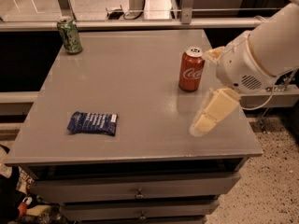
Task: Move rxbar blueberry near green can
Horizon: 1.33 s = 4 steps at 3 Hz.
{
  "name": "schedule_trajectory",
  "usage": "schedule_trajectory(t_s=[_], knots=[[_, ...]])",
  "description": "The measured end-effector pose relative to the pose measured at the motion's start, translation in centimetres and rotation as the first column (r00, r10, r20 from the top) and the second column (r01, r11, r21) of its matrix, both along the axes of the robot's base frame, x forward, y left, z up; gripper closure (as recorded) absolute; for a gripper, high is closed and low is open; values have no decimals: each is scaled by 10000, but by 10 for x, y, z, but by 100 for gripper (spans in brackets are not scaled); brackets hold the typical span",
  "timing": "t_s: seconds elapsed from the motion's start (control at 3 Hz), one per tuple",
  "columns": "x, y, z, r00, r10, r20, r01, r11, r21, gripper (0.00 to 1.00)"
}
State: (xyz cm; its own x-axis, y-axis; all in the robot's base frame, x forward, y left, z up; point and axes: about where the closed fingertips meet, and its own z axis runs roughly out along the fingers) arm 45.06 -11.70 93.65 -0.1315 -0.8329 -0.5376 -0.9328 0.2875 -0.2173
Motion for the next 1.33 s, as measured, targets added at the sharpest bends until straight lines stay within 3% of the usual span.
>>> schedule_trajectory(t_s=[0.33,0.67,1.0,1.33], knots=[[12,27,-6,9999,18,166,-43,9886,1506,0],[17,67,-31,9996,239,-141,-191,9611,2754,0],[13,88,-48,9981,435,-438,-273,9475,3187,0],[13,92,-51,9977,474,-492,-288,9447,3267,0]])
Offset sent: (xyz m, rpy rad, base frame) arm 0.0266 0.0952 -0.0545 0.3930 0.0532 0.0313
